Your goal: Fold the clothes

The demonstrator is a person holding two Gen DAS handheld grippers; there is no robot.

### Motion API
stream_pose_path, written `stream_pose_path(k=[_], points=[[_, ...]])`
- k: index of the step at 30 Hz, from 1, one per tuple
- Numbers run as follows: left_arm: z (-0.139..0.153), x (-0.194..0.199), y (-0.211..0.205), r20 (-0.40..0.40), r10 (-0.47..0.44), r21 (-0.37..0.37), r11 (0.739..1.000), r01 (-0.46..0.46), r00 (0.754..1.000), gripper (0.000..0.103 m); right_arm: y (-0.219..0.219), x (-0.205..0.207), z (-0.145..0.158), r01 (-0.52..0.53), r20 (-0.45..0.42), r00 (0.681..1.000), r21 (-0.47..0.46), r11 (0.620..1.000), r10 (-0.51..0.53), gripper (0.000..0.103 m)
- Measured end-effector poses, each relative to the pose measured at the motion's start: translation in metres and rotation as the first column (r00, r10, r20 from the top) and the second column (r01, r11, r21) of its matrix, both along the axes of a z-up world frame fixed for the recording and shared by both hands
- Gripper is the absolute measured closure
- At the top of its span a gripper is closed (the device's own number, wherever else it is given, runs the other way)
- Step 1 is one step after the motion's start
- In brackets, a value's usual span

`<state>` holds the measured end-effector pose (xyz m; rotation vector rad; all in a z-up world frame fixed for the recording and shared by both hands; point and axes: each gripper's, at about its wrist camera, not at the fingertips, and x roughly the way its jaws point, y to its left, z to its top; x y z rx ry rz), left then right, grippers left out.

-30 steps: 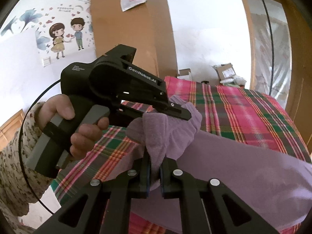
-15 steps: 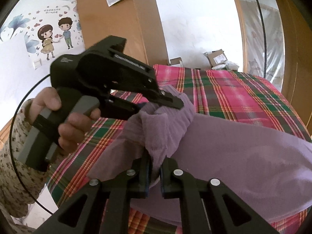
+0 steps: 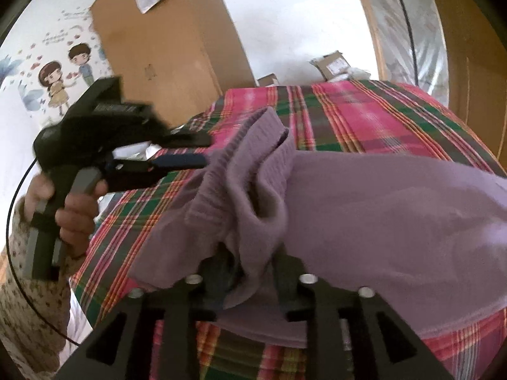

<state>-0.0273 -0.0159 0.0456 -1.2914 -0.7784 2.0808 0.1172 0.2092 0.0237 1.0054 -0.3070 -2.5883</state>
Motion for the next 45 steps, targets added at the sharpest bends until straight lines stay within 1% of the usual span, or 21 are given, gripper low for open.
stream_pose_path(k=[3,5,6,8,10,16,19,22,23,24,25,27,31,32,33,34,36,40,41,43,45], points=[[-0.002,0.013,-0.014,-0.046,0.047,-0.039,0.998,-0.049,0.998,0.076,0.012,0.001,-0.004,0.017,0.026,1.0,-0.04,0.999,-0.016,0.061],[-0.006,0.019,-0.019,-0.058,0.072,-0.052,0.996,-0.075,0.996,0.076,0.019,0.002,-0.006,0.033,0.048,0.998,-0.073,0.997,-0.03,0.059],[-0.008,0.023,-0.021,-0.062,0.084,-0.056,0.995,-0.088,0.994,0.074,0.025,0.002,-0.008,0.042,0.062,0.997,-0.1,0.994,-0.036,0.058],[-0.013,0.029,-0.028,-0.054,0.106,-0.063,0.992,-0.11,0.993,0.068,0.036,0.002,-0.011,0.063,0.083,0.995,-0.15,0.987,-0.051,0.055],[-0.018,0.035,-0.033,-0.044,0.115,-0.06,0.991,-0.117,0.992,0.068,0.048,0.004,-0.012,0.089,0.093,0.993,-0.183,0.979,-0.073,0.053],[-0.027,0.047,-0.039,-0.045,0.123,-0.068,0.99,-0.126,0.991,0.068,0.071,0.006,-0.001,0.16,0.058,0.987,-0.207,0.965,-0.151,0.053],[-0.027,0.052,-0.037,-0.049,0.11,-0.07,0.991,-0.113,0.993,0.068,0.072,-0.012,0.005,0.157,0.044,0.987,-0.195,0.968,-0.152,0.053],[-0.028,0.061,-0.036,-0.048,0.101,-0.089,0.99,-0.105,0.994,0.068,0.067,-0.031,0.003,0.132,0.068,0.99,-0.21,0.969,-0.121,0.053],[-0.028,0.063,-0.036,-0.049,0.098,-0.095,0.99,-0.103,0.994,0.068,0.064,-0.035,0.002,0.132,0.082,0.99,-0.212,0.968,-0.117,0.055],[-0.028,0.064,-0.036,-0.051,0.094,-0.1,0.99,-0.099,0.994,0.068,0.061,-0.036,0.0,0.133,0.087,0.989,-0.21,0.969,-0.117,0.061],[-0.028,0.065,-0.036,-0.053,0.093,-0.103,0.99,-0.098,0.994,0.068,0.058,-0.035,0.0,0.126,0.08,0.99,-0.2,0.972,-0.112,0.063],[-0.027,0.066,-0.034,-0.057,0.093,-0.107,0.989,-0.098,0.994,0.068,0.052,-0.031,0.0,0.099,0.063,0.994,-0.176,0.979,-0.09,0.063],[-0.026,0.068,-0.033,-0.064,0.09,-0.131,0.987,-0.098,0.994,0.068,0.036,-0.027,-0.005,0.069,0.084,0.995,-0.068,0.995,-0.063,0.064],[-0.026,0.069,-0.032,-0.064,0.09,-0.134,0.986,-0.098,0.994,0.068,0.034,-0.027,-0.006,0.067,0.089,0.994,-0.054,0.996,-0.062,0.067],[-0.027,0.069,-0.032,-0.064,0.091,-0.136,0.986,-0.099,0.994,0.068,0.032,-0.028,-0.006,0.069,0.091,0.994,-0.039,0.997,-0.065,0.073],[-0.027,0.07,-0.032,-0.063,0.093,-0.137,0.985,-0.1,0.994,0.068,0.031,-0.027,-0.005,0.071,0.087,0.994,-0.025,0.997,-0.068,0.075],[-0.028,0.07,-0.032,-0.059,0.094,-0.137,0.985,-0.101,0.994,0.067,0.031,-0.025,-0.001,0.075,0.072,0.995,-0.011,0.997,-0.074,0.085],[-0.029,0.067,-0.03,-0.055,0.084,-0.141,0.986,-0.091,0.995,0.067,0.039,-0.016,0.012,0.092,0.03,0.995,-0.02,0.996,-0.092,0.095],[-0.029,0.066,-0.03,-0.054,0.082,-0.141,0.986,-0.089,0.995,0.067,0.042,-0.013,0.016,0.106,0.018,0.994,-0.026,0.994,-0.106,0.103],[-0.03,0.065,-0.029,-0.053,0.081,-0.145,0.986,-0.088,0.995,0.067,0.05,-0.01,0.017,0.155,0.022,0.988,-0.004,0.988,-0.155,0.103],[-0.031,0.064,-0.029,-0.053,0.078,-0.143,0.986,-0.085,0.996,0.067,0.055,-0.015,0.011,0.158,0.062,0.986,-0.001,0.987,-0.158,0.103]])
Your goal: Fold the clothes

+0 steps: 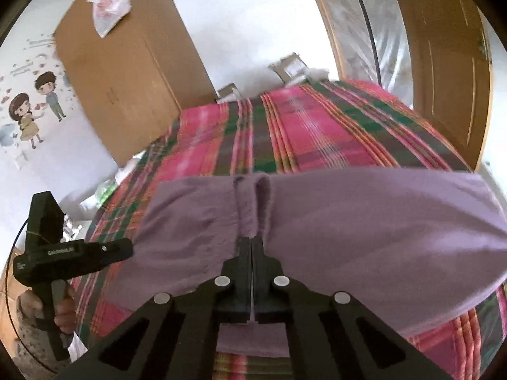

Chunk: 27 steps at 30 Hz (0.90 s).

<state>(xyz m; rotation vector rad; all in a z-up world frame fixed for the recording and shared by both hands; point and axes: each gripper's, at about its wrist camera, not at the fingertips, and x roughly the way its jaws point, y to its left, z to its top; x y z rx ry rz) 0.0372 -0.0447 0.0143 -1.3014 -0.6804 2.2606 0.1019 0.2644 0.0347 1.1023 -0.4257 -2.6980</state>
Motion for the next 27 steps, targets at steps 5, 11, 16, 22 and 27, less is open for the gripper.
stream_pose_path(k=[5,11,16,22,27], points=[[-0.001,-0.003,-0.002,0.0,-0.005,0.009,1.0,0.005,1.0,0.067,-0.001,-0.017,0.013,-0.031,-0.056,0.998,-0.007,0.999,0.031,0.101],[-0.002,-0.01,-0.005,0.004,0.001,0.011,1.0,-0.001,1.0,0.067,-0.037,-0.064,0.019,-0.175,-0.034,0.984,0.054,0.983,0.177,0.089],[0.006,-0.028,-0.007,-0.009,0.016,-0.021,1.0,-0.016,1.0,0.067,-0.036,-0.093,0.0,-0.142,0.079,0.987,0.063,0.988,0.137,0.072],[0.012,-0.056,0.006,-0.011,-0.011,-0.046,0.999,0.01,1.0,0.067,-0.034,-0.103,-0.007,-0.153,0.113,0.982,0.03,0.988,0.148,0.069],[0.007,-0.076,0.013,0.028,0.0,-0.052,0.999,0.001,1.0,0.067,-0.027,-0.109,-0.009,-0.157,0.131,0.978,-0.036,0.987,0.16,0.085]])
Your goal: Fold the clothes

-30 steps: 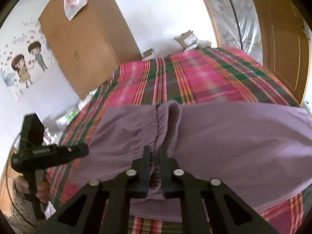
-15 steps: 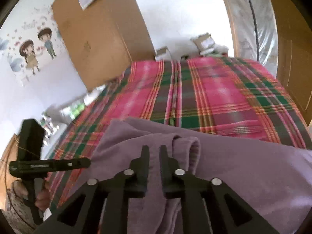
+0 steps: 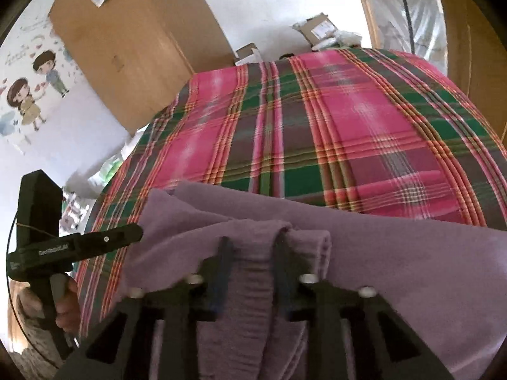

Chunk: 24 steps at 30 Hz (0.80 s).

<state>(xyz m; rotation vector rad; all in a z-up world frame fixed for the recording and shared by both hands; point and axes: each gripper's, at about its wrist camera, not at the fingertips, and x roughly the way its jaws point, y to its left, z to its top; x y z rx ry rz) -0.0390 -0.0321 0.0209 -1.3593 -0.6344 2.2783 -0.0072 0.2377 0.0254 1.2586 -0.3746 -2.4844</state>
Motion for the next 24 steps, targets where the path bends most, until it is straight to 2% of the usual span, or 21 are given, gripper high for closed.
stream_pose_path(k=[3,5,10,14,21,24], points=[[-0.007,-0.009,0.002,0.03,0.008,-0.005,1.0,-0.008,1.0,0.067,0.001,0.003,0.002,-0.023,-0.012,1.0,0.0,1.0,0.023,0.095],[-0.009,-0.011,0.002,0.035,0.013,-0.002,1.0,-0.013,0.999,0.067,0.001,0.007,0.006,-0.035,-0.034,0.999,0.001,0.999,0.035,0.098],[-0.011,-0.013,0.001,0.035,0.006,0.008,1.0,-0.006,0.999,0.065,0.016,0.023,0.017,0.038,-0.082,0.996,-0.043,0.998,-0.042,0.098],[-0.012,-0.013,0.0,0.039,0.011,0.022,1.0,-0.012,0.999,0.064,0.01,0.017,0.004,0.073,-0.064,0.995,0.041,0.996,-0.07,0.098],[-0.011,-0.01,-0.007,0.058,0.032,0.034,0.999,-0.034,0.998,0.064,0.008,0.014,0.006,0.086,-0.037,0.996,0.063,0.994,-0.084,0.096],[-0.007,0.001,-0.011,0.041,0.037,0.022,0.999,-0.038,0.998,0.064,0.001,0.033,0.023,0.101,-0.11,0.99,0.121,0.987,-0.088,0.094]])
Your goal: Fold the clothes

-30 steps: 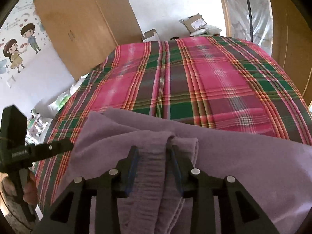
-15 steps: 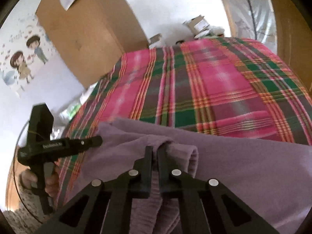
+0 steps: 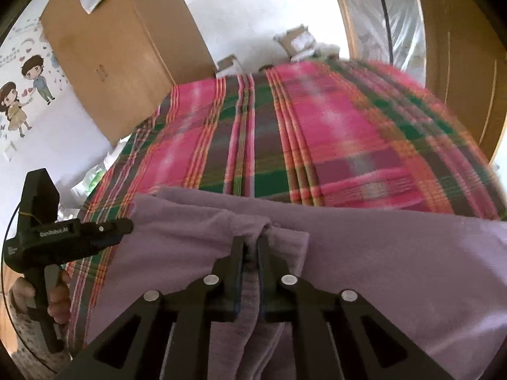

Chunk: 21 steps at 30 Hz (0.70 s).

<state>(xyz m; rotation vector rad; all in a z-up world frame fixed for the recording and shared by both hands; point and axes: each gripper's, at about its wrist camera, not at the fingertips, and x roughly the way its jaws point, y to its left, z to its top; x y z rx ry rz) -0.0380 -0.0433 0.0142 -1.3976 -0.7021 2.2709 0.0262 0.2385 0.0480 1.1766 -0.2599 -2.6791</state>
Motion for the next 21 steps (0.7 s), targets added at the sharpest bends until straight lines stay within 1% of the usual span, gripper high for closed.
stream_pose_path(k=[2,3,5,8,10,14,16,17,18,21], points=[[0.004,0.008,-0.002,-0.015,-0.001,-0.012,1.0,0.001,1.0,0.064,-0.013,0.019,0.01,-0.03,-0.074,0.997,0.076,0.997,0.036,0.093],[0.004,0.013,-0.004,-0.016,0.002,-0.013,1.0,-0.002,1.0,0.064,-0.018,0.027,0.011,-0.059,-0.09,0.994,0.094,0.994,0.068,0.093],[0.005,0.024,-0.007,-0.017,0.004,-0.011,1.0,-0.004,1.0,0.064,-0.029,0.042,0.005,-0.134,-0.087,0.986,0.108,0.985,0.144,0.093],[0.002,0.041,-0.009,-0.011,-0.011,0.002,1.0,0.011,1.0,0.064,-0.039,0.058,-0.012,-0.185,-0.049,0.98,0.154,0.97,0.195,0.093],[-0.003,0.052,-0.01,0.012,-0.028,0.016,1.0,0.027,1.0,0.064,-0.039,0.063,-0.02,-0.191,-0.039,0.979,0.169,0.967,0.2,0.093],[-0.007,0.068,-0.013,0.014,-0.039,0.019,0.999,0.039,0.999,0.064,-0.037,0.068,-0.024,-0.181,-0.042,0.981,0.16,0.97,0.19,0.093],[-0.008,0.073,-0.016,0.025,-0.042,0.033,0.999,0.042,0.999,0.064,-0.042,0.071,-0.016,-0.165,-0.05,0.983,0.182,0.969,0.177,0.091],[-0.008,0.076,-0.016,0.028,-0.047,0.041,0.998,0.045,0.999,0.064,-0.046,0.075,-0.012,-0.173,-0.064,0.98,0.202,0.964,0.189,0.087],[-0.008,0.079,-0.017,0.029,-0.048,0.043,0.998,0.047,0.998,0.064,-0.05,0.079,-0.014,-0.186,-0.062,0.977,0.222,0.957,0.205,0.085],[-0.01,0.088,-0.019,0.03,-0.058,0.047,0.997,0.057,0.998,0.064,-0.058,0.085,-0.027,-0.212,-0.025,0.974,0.261,0.942,0.226,0.084]])
